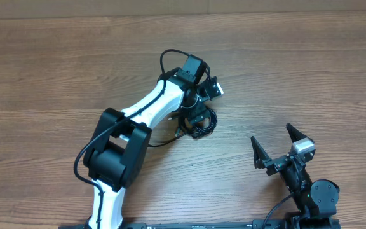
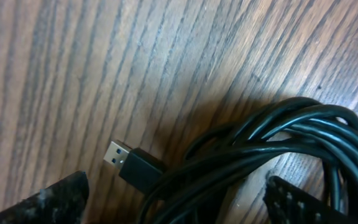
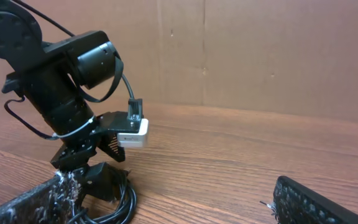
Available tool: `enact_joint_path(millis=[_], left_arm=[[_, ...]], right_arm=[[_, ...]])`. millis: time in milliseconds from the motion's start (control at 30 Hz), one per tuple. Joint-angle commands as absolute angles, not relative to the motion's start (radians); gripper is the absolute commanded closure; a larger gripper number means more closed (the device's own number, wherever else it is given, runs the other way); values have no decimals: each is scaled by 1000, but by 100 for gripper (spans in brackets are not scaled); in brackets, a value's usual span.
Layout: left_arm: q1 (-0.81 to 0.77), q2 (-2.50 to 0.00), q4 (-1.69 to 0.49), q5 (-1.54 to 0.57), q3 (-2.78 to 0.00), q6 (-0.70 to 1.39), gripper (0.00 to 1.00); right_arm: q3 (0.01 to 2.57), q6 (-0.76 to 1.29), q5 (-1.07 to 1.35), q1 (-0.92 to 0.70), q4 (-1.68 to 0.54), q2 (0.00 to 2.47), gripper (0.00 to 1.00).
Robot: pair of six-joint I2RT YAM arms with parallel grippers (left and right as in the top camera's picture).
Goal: Untangle cables
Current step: 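Lower the left gripper and grasp the black cable coil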
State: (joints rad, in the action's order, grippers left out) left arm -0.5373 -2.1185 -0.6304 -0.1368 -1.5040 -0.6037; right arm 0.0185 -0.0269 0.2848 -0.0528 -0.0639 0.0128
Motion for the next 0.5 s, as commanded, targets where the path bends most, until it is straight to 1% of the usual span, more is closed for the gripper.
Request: enact_joint_path(millis=[0,100,167,267,333,367,400,467], left_arm=[[-537,-2142,-627,-131,-1491,-614,14],[-537,-2143,-620,-131,-1491,-614,25],[-537,-2145,-620,-131,-1491,-614,36],[-537,-2147,-620,-131,-1491,-614,60],[-537,-2147,-620,-131,-1491,-612,80],[-537,-2147,-619,-131,-1491,-598,94],[-537,-2147,-618,-131,-1491,-583,96],[-537,-2146,-616,-131,-1493,-535,96]], right_arm=[[8,-35,286,-51,-58,3,0],[8,-35,286,-51,-58,3,0],[8,-35,286,-51,-59,3,0],[8,-35,286,-51,-59,3,0],[8,-35,286,-51,-59,3,0],[8,-35,286,-51,-59,3,0],[8,-35,286,-51,-59,3,0],[8,-35,286,-51,-59,3,0]])
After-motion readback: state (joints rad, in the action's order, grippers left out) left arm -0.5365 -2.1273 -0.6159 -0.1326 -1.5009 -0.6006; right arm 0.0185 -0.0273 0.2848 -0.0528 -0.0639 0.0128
